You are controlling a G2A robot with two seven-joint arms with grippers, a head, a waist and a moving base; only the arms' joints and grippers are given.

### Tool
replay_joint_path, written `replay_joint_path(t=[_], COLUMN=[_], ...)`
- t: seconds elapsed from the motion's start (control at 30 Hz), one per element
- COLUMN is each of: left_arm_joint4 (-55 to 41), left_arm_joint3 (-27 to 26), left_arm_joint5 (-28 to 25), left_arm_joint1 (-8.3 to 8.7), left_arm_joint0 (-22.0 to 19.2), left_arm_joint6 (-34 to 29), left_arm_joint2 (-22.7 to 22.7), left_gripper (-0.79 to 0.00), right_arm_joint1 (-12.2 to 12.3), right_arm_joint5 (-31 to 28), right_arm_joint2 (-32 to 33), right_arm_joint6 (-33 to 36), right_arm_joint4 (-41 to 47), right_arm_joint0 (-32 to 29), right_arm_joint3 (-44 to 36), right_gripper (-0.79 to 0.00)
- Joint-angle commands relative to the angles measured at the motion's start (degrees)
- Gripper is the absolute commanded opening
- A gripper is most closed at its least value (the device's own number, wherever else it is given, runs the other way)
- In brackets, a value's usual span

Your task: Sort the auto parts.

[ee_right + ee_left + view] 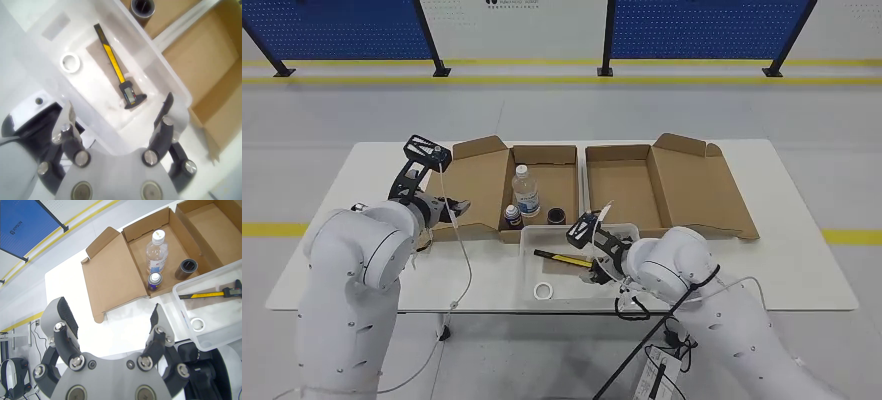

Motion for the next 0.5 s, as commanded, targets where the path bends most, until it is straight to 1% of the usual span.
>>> replay_joint_path(t=[0.0,0.37,0.47], left_arm_joint4=[0.0,0.0,0.0], left_arm_joint3=[0.0,0.0,0.0], left_arm_joint5=[0.0,0.0,0.0], left_arm_joint1=[0.0,0.0,0.0], left_arm_joint0=[0.0,0.0,0.0], left_arm_joint6=[0.0,0.0,0.0], left_arm_joint2=[0.0,0.0,0.0], left_gripper=[0.0,0.0,0.0], right_arm_joint1=[0.0,0.0,-0.11], right_arm_joint5=[-0.01,-0.01,-0.93], right_arm_joint2=[0.01,0.01,-0.68], right_arm_joint6=[-0.01,-0.01,-2.39], right_arm_joint4=[0.01,0.01,-0.25], right_arm_joint0=[-0.01,-0.01,-0.06], right_arm_joint3=[-0.01,-0.01,0.69], right_gripper=[0.0,0.0,0.0])
